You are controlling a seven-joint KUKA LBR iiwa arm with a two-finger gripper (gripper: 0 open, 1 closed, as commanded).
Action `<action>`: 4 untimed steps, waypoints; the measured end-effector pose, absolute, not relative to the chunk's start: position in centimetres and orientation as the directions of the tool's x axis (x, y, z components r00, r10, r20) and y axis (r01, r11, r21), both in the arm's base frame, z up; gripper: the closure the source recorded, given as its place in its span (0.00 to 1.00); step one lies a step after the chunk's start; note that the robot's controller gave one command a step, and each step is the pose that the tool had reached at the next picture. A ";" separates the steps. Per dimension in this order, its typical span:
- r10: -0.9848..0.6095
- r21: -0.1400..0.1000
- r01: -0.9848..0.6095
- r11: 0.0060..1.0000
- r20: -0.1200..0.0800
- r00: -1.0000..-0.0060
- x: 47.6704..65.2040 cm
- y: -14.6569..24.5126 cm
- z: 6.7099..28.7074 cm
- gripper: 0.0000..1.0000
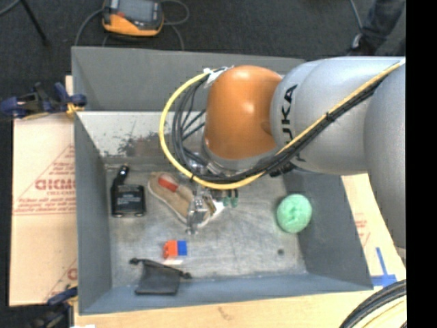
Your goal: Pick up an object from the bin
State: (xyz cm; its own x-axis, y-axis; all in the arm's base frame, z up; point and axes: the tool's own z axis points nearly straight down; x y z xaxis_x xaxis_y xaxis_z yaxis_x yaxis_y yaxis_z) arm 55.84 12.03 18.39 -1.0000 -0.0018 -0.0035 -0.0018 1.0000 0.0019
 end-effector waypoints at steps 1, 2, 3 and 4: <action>-0.188 -0.001 -0.188 0.982 -0.003 -0.982 57.8 12.5 18.5 0.00; 0.002 0.005 0.002 1.000 -0.015 -1.000 62.5 8.6 8.4 1.00; 0.003 0.005 0.003 1.000 -0.015 -1.000 62.5 8.6 8.4 1.00; -0.135 -0.001 -0.135 0.991 -0.004 -0.991 65.5 2.7 16.9 1.00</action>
Offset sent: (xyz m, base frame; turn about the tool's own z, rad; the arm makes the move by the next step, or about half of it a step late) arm 0.0665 -0.0390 -0.1139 0.0039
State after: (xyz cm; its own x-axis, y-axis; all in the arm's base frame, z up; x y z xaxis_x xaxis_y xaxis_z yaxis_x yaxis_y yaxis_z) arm 65.51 2.71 16.94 -0.9908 -0.1352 -0.0036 -0.1352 0.9908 -0.0006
